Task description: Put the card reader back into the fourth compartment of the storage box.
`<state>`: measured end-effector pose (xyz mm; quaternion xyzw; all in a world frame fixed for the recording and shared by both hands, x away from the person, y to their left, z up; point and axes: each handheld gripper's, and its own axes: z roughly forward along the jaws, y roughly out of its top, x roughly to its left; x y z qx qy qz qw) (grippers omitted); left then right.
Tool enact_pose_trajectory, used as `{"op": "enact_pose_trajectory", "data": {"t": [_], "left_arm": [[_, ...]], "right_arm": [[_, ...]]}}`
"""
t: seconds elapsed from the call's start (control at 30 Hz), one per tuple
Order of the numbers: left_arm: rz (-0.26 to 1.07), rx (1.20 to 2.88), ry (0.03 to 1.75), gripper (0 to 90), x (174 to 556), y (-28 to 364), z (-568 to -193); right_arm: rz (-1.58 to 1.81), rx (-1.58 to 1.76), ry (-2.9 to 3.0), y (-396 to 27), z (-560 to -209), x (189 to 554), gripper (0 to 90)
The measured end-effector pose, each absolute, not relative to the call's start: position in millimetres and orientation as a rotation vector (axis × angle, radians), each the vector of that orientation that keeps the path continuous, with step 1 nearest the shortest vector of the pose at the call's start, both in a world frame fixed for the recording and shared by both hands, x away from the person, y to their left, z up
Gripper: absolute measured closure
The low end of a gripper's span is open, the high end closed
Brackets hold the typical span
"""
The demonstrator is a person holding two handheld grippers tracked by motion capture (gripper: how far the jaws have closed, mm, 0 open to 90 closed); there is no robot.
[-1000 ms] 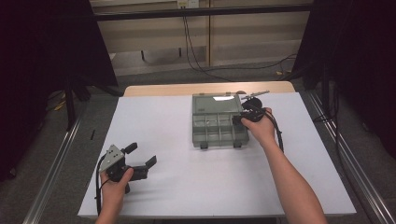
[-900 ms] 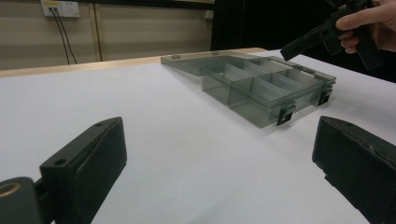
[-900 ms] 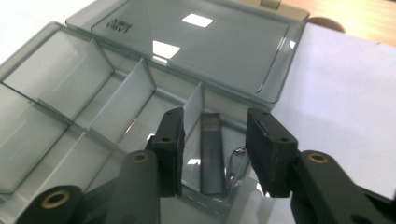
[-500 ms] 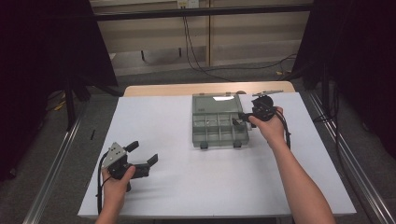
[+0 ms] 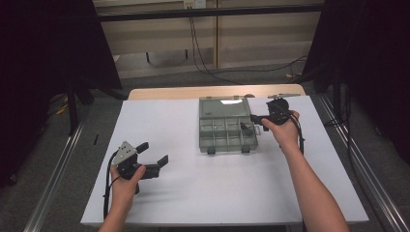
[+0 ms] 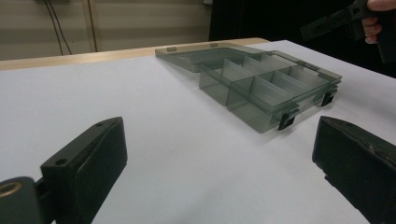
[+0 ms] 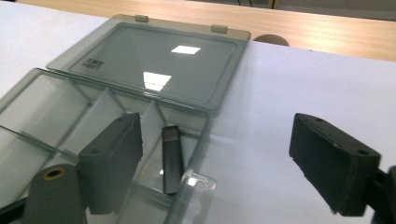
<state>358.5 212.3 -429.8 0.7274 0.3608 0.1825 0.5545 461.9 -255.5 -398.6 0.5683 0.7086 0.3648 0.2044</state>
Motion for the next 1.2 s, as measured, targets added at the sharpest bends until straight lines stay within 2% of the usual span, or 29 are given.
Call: {"op": "enact_pose_trajectory", "data": {"t": [1.2], "left_arm": [[0.373, 1.778, 0.840, 3.4, 390.3, 170.2, -425.5]], "right_arm": [[1.047, 1.619, 1.944, -262.9, -405.6, 460.9, 7.1]]}}
